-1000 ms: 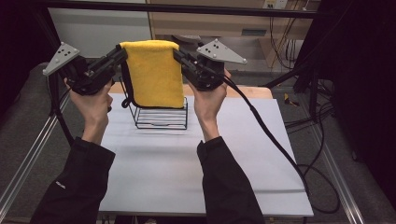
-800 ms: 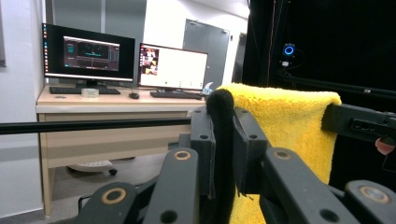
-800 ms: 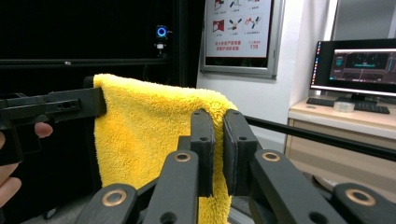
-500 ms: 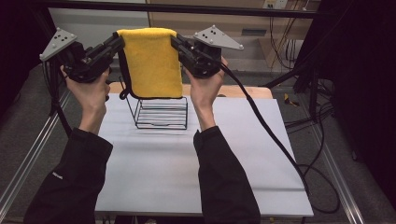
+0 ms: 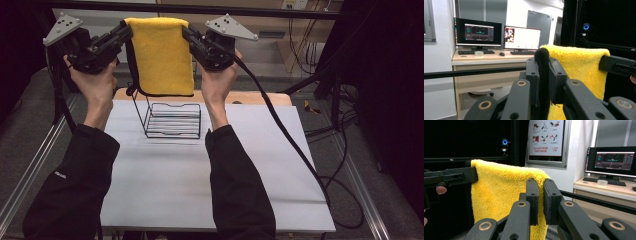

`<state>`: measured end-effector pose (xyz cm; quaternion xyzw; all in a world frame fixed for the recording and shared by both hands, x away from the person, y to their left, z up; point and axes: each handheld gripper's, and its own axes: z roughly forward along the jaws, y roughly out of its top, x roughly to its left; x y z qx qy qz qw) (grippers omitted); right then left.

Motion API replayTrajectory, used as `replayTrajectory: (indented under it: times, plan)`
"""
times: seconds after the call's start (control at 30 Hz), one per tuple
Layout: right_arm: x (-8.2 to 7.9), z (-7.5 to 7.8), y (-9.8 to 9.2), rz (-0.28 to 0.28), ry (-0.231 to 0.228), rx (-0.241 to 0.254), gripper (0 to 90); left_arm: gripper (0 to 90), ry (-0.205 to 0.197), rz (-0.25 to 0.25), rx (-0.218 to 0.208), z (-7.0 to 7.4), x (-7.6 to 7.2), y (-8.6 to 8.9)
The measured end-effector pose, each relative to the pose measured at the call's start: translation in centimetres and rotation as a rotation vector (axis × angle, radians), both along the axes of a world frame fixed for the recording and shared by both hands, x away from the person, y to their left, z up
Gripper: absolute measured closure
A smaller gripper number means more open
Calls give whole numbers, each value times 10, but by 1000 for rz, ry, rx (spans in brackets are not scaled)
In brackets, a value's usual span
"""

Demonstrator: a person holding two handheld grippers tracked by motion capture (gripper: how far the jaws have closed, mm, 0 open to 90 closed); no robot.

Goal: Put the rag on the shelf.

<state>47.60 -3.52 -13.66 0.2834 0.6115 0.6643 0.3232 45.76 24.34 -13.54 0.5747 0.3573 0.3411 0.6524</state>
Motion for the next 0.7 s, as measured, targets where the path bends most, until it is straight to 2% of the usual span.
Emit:
replayTrajectory:
  times: [0.33, 0.5, 0.7]
  plan:
    - [17, 14, 8, -26, -7, -11, 840, 797, 2, 18, 0, 12, 20, 4]
    - [25, 16, 13, -33, -6, -17, 840, 797, 17, 25, -3, 14, 29, 8]
    - [34, 22, 15, -43, -2, -16, 839, 797, -4, 47, 42, 23, 35, 5]
